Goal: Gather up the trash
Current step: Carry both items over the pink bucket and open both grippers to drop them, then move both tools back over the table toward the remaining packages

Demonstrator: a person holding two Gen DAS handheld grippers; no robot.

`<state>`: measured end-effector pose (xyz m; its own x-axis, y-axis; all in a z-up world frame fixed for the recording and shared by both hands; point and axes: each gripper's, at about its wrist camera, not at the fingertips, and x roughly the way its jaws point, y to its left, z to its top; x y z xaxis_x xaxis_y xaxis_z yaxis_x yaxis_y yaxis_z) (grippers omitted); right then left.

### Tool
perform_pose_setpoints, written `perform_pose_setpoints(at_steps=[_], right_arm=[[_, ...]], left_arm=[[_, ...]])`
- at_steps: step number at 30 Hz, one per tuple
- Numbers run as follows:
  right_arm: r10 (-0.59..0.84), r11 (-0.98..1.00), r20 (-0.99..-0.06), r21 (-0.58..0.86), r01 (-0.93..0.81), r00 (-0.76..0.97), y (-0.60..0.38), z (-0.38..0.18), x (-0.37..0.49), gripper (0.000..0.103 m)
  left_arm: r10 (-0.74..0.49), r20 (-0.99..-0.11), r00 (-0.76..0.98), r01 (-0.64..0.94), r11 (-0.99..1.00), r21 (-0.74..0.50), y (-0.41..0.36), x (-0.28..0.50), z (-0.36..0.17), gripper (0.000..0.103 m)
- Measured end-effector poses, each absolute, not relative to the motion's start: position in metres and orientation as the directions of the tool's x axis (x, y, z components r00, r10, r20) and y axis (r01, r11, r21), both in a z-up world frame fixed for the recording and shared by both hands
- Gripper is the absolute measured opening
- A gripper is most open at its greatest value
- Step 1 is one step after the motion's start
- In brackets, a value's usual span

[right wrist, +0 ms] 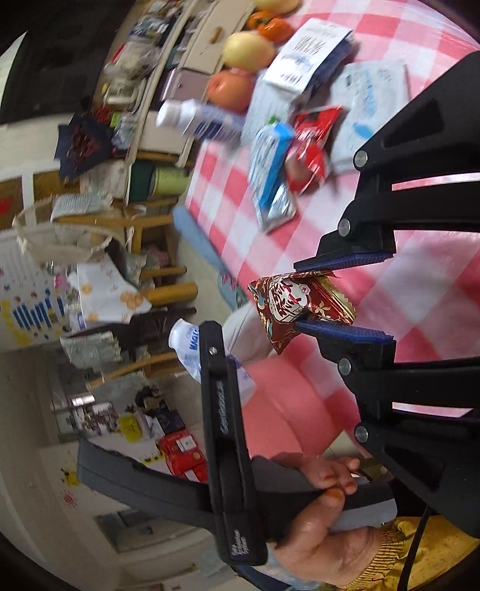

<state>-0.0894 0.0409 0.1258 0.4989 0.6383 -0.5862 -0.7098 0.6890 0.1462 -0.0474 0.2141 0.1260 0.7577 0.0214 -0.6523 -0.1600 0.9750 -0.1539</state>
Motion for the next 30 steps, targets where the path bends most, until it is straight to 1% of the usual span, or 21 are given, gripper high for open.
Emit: perform_pose_setpoints(at_steps=[5,10,14,15,17,19,20,21,22,24,26,30], right_arm=[[0.667,0.620,-0.586,0.096,-0.779,0.459,0.096,0.137,-0.102,0.028],[0.678,0.563,-0.601,0.054,-0.825,0.423,0.149,0.137,-0.109,0.028],[0.677,0.530,-0.620,0.036,-0.847,0.397,0.184,0.132,-0.113,0.028],[0.674,0.522,-0.627,0.029,-0.852,0.392,0.193,0.129,-0.113,0.031],[0.663,0.517,-0.643,0.023,-0.855,0.384,0.205,0.122,-0.112,0.033],[0.654,0.528,-0.650,0.024,-0.849,0.388,0.208,0.117,-0.112,0.038],[0.649,0.537,-0.650,0.025,-0.843,0.395,0.207,0.115,-0.113,0.049],[0.645,0.553,-0.647,0.028,-0.833,0.407,0.205,0.113,-0.112,0.065],[0.645,0.568,-0.641,0.035,-0.823,0.417,0.200,0.113,-0.112,0.070],[0.647,0.589,-0.629,0.054,-0.806,0.430,0.188,0.112,-0.108,0.076],[0.627,0.623,-0.622,0.039,-0.781,0.470,0.176,0.112,-0.109,0.082],[0.592,0.679,-0.611,0.027,-0.734,0.525,0.147,0.110,-0.112,0.084]], left_arm=[[0.135,-0.642,0.755,-0.285,0.949,-0.134,0.261,-0.064,0.134,0.060],[0.186,-0.630,0.754,-0.369,0.913,-0.173,0.301,-0.080,0.139,0.060],[0.215,-0.640,0.738,-0.420,0.888,-0.186,0.324,-0.085,0.135,0.061],[0.222,-0.648,0.729,-0.434,0.882,-0.186,0.329,-0.085,0.133,0.061],[0.235,-0.660,0.713,-0.453,0.874,-0.179,0.334,-0.085,0.128,0.069],[0.255,-0.670,0.697,-0.471,0.868,-0.159,0.337,-0.084,0.126,0.075],[0.270,-0.674,0.688,-0.482,0.864,-0.145,0.339,-0.084,0.124,0.077],[0.278,-0.674,0.685,-0.489,0.861,-0.142,0.340,-0.085,0.124,0.079],[0.280,-0.672,0.686,-0.493,0.858,-0.146,0.340,-0.085,0.124,0.082],[0.282,-0.660,0.696,-0.497,0.853,-0.159,0.342,-0.087,0.125,0.085],[0.289,-0.647,0.706,-0.495,0.854,-0.158,0.340,-0.086,0.124,0.086],[0.294,-0.613,0.734,-0.473,0.868,-0.151,0.330,-0.085,0.121,0.087]])
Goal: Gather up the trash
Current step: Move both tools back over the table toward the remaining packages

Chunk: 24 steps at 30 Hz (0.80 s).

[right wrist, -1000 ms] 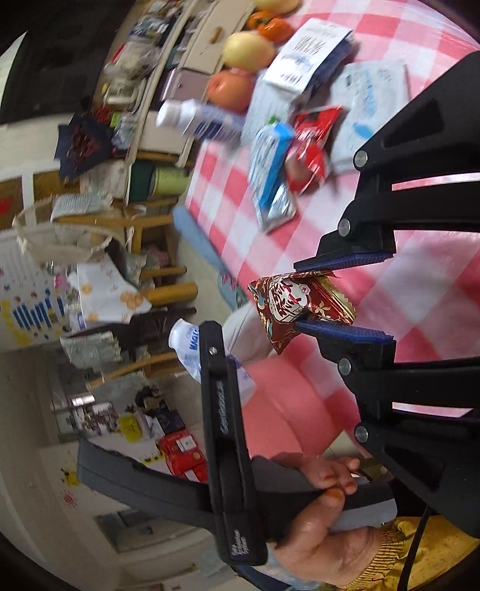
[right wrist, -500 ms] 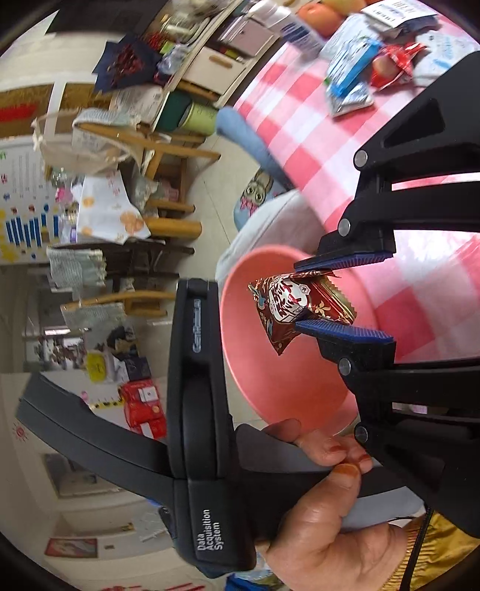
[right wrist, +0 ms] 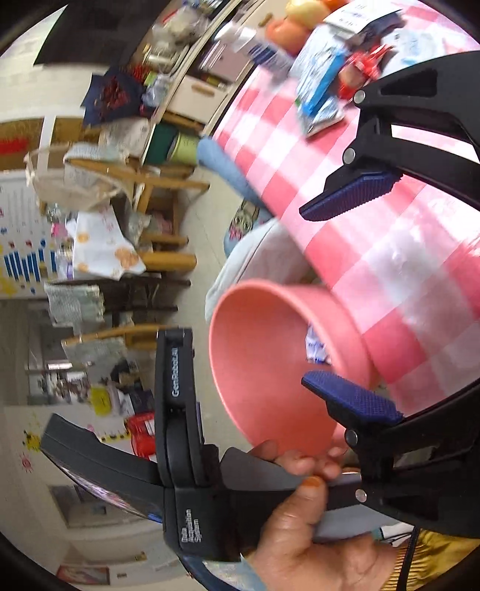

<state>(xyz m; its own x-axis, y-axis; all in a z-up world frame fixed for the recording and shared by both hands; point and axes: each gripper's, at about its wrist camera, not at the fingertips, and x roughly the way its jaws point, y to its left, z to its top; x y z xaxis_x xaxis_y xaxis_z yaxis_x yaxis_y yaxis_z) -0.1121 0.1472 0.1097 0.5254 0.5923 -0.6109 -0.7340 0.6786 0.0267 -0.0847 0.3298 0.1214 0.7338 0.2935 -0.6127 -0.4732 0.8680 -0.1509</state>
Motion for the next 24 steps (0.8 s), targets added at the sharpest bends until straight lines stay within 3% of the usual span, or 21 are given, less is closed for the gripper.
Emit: perform_pose_setpoints(at_steps=[10,24], right_arm=[[0.531,0.747,-0.616,0.015,-0.665,0.582,0.098,0.096,-0.120,0.089],[0.481,0.795,-0.635,0.025,-0.606,0.604,0.052,0.081,-0.124,0.089]], left_arm=[[0.234,-0.467,0.853,-0.366,0.905,-0.214,0.300,-0.088,0.133,0.088],[0.082,-0.596,0.798,-0.231,0.957,-0.177,0.254,-0.059,0.124,0.088]])
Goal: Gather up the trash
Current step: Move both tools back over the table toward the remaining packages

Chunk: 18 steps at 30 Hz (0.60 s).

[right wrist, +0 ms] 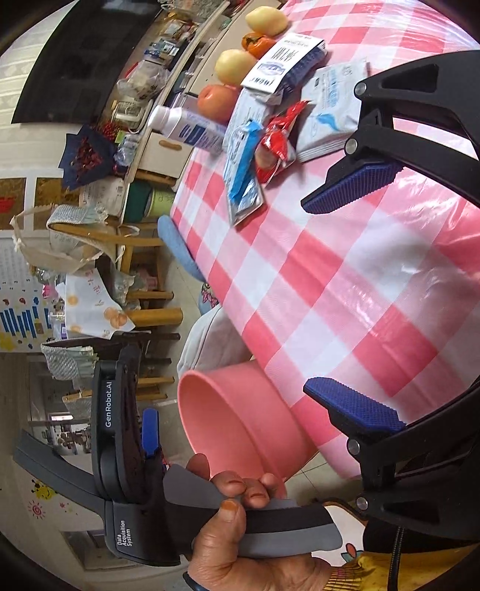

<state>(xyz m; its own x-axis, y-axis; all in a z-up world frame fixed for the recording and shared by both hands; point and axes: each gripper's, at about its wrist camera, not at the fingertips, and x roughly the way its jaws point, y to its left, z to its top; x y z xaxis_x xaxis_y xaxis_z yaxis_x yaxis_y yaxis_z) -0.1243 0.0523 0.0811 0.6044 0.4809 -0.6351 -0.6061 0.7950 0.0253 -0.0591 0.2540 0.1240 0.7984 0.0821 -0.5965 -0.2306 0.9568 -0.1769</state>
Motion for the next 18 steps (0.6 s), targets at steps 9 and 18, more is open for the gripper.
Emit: perform_pose_setpoints(at_steps=[9,18], right_arm=[[0.468,0.817,-0.626,0.037,-0.576,0.623,0.024,0.081,-0.125,0.089],[0.465,0.838,-0.614,0.072,-0.541,0.638,-0.004,0.081,-0.122,0.089]], left_arm=[[0.085,-0.622,0.779,-0.170,0.982,-0.078,0.220,-0.047,0.116,0.088],[0.088,-0.594,0.799,-0.167,0.983,-0.078,0.211,-0.048,0.119,0.088]])
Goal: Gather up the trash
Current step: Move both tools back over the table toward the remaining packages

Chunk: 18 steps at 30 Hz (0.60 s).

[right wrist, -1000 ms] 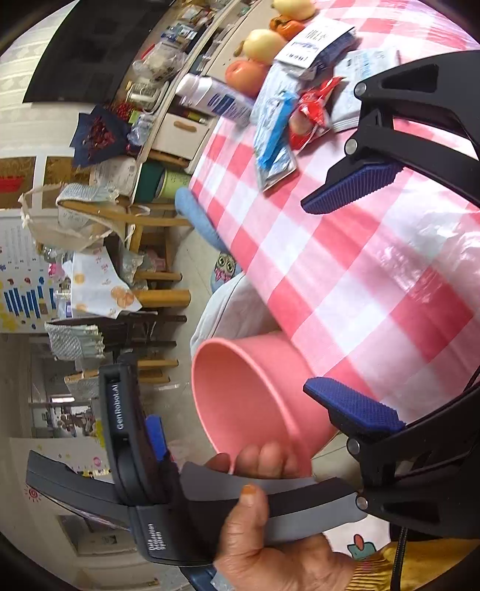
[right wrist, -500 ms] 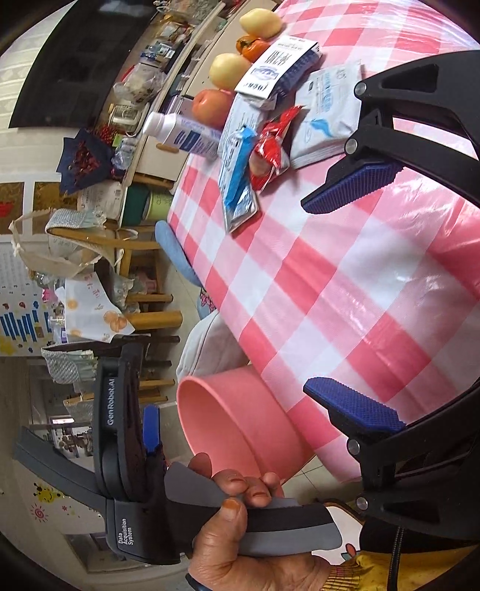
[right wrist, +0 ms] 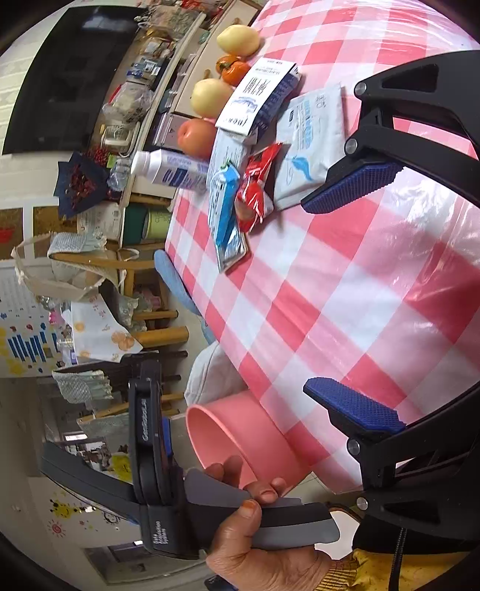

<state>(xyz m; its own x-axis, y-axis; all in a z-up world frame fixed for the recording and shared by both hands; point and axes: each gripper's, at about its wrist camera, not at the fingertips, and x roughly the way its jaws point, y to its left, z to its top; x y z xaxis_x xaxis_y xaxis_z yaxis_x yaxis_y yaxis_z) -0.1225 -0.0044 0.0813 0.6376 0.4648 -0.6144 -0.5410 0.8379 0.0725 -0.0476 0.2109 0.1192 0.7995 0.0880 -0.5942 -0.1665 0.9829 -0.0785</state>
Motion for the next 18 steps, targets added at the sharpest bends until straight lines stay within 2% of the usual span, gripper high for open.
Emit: perform_pose_setpoints(at_steps=[18], right_arm=[[0.469,0.857,-0.598,0.131,-0.499,0.650,-0.054,0.080,-0.117,0.090]], left_arm=[[0.011,-0.629,0.777,-0.066,0.996,-0.063,0.166,-0.036,0.112,0.088]])
